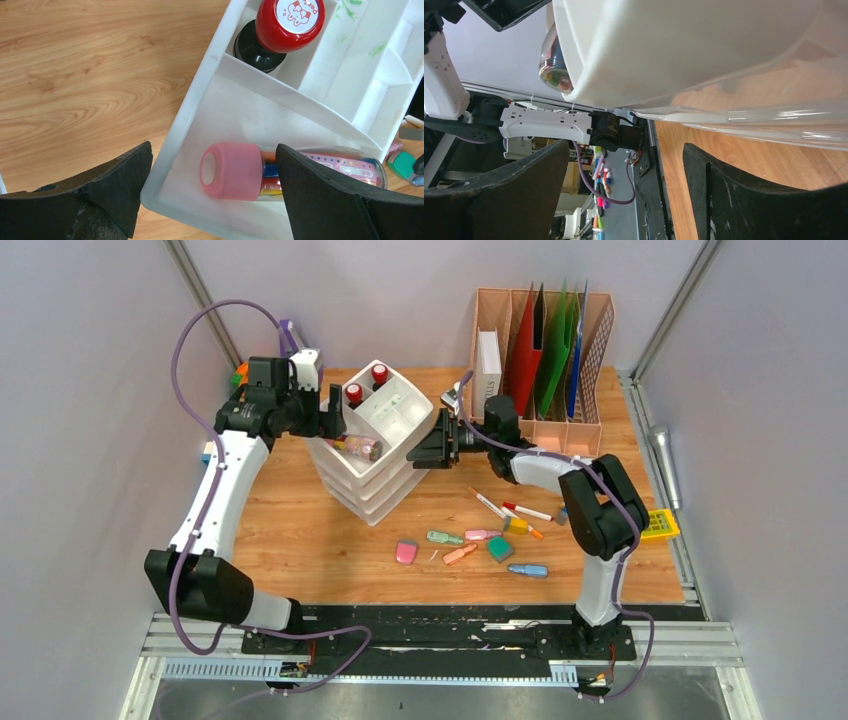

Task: Organize the desk
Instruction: Move the storage box to the center of the board.

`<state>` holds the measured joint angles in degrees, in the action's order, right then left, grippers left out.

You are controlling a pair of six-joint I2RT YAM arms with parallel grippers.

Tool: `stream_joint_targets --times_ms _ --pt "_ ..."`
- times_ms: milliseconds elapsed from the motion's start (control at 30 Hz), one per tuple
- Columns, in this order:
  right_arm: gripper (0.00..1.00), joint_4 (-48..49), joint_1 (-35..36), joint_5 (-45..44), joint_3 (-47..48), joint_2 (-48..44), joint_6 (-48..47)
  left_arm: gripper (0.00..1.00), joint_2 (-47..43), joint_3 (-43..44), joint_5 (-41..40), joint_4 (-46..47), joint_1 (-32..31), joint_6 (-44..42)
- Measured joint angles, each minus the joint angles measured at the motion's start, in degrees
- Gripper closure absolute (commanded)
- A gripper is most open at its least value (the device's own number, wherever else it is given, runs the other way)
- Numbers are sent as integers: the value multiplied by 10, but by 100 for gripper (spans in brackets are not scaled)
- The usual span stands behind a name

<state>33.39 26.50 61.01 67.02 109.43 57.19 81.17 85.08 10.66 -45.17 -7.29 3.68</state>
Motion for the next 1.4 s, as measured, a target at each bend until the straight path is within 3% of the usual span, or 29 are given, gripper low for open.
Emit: stream_joint_targets --times_ms 400,1400 --pt "17 43 11 12 41 37 48 0 -27 -18 12 -4 0 0" --pt "19 25 -8 2 74 58 76 0 -85 -76 101 -13 2 -19"
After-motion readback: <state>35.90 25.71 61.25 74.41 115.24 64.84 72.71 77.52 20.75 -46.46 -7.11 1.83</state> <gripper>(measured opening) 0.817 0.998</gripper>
